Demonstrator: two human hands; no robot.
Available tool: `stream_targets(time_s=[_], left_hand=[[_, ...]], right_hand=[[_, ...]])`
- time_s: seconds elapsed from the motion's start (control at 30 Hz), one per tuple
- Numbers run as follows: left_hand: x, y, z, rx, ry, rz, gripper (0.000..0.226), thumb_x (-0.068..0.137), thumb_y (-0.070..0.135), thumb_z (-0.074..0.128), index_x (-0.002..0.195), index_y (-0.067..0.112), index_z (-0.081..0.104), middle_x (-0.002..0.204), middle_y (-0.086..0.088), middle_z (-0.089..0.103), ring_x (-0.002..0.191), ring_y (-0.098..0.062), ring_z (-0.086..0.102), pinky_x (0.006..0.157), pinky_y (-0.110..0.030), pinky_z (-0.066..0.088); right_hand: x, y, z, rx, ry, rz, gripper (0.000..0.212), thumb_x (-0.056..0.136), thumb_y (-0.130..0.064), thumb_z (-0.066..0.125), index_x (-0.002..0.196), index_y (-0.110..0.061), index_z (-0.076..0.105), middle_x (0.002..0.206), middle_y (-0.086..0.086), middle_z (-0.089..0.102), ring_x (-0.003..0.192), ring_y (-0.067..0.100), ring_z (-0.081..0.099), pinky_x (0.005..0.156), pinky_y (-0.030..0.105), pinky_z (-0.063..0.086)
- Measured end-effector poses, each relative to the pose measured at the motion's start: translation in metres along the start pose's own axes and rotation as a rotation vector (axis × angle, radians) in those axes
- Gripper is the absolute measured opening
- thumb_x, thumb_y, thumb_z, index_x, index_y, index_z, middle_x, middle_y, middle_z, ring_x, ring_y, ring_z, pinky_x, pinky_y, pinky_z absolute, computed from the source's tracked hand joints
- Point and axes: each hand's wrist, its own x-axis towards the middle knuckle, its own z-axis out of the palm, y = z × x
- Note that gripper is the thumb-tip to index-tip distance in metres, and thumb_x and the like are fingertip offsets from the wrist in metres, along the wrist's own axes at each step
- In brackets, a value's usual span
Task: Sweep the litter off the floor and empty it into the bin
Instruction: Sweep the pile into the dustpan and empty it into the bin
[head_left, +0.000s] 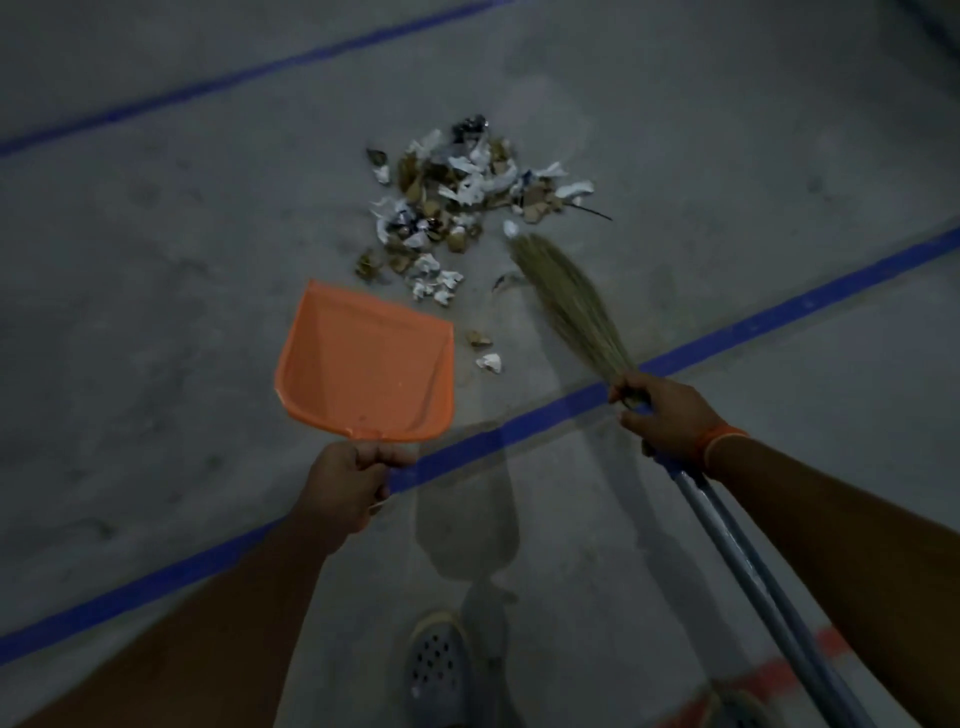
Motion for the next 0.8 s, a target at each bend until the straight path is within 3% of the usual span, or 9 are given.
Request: stream_targets(time_s=[0.23, 0.43, 0.53, 0.63, 0.8], left_hand=[[0.005, -0.016, -0.064, -0.04, 0.065, 0.013, 0.044, 0.093, -0.011, 0.041, 0.082, 0.015, 0.076, 0.047, -0.006, 0.052, 0.048, -0.017, 0.041, 0.041, -0.016, 0.029], [0.008, -0.034, -0.071, -0.043, 0.084, -0.01, 0.039, 0.094, -0.009, 0.042, 0.089, 0.012, 0.074, 0.047, -0.005, 0.051, 0.038, -0.014, 0.035, 0.035, -0.014, 0.024], [0.011, -0.044, -0.065, -0.057, 0.09, -0.039, 0.035, 0.093, -0.009, 0.042, 0.092, 0.009, 0.072, 0.048, -0.006, 0.049, 0.038, -0.013, 0.034, 0.034, -0.015, 0.023], [0.014, -0.053, -0.057, -0.074, 0.092, -0.064, 0.04, 0.091, -0.011, 0.04, 0.089, 0.011, 0.073, 0.048, -0.007, 0.049, 0.039, -0.012, 0.034, 0.037, -0.014, 0.023], [0.009, -0.054, -0.044, -0.094, 0.1, -0.08, 0.042, 0.09, -0.014, 0.038, 0.089, 0.009, 0.072, 0.049, -0.008, 0.047, 0.037, -0.013, 0.034, 0.036, -0.015, 0.024]], right_hand=[[0.003, -0.06, 0.072, -0.198, -0.27, -0.134, 0.018, 0.09, -0.017, 0.06, 0.101, -0.032, 0.059, 0.093, 0.001, 0.066, 0.05, 0.011, 0.065, 0.05, 0.02, 0.052], [0.028, -0.075, 0.113, -0.38, -0.45, -0.161, 0.017, 0.092, -0.018, 0.06, 0.102, -0.032, 0.057, 0.093, -0.001, 0.061, 0.055, 0.014, 0.066, 0.049, 0.022, 0.053], [0.042, -0.07, 0.11, -0.404, -0.427, -0.071, 0.018, 0.09, -0.014, 0.06, 0.103, -0.027, 0.062, 0.098, 0.003, 0.06, 0.06, 0.019, 0.067, 0.047, 0.024, 0.055], [0.058, -0.059, 0.093, -0.388, -0.313, -0.005, 0.019, 0.088, -0.01, 0.062, 0.1, -0.025, 0.064, 0.104, 0.01, 0.065, 0.052, 0.019, 0.064, 0.044, 0.027, 0.054], [0.071, -0.066, 0.041, -0.382, -0.176, -0.02, 0.019, 0.088, -0.009, 0.061, 0.102, -0.022, 0.064, 0.099, 0.015, 0.066, 0.059, 0.028, 0.067, 0.056, 0.036, 0.059]])
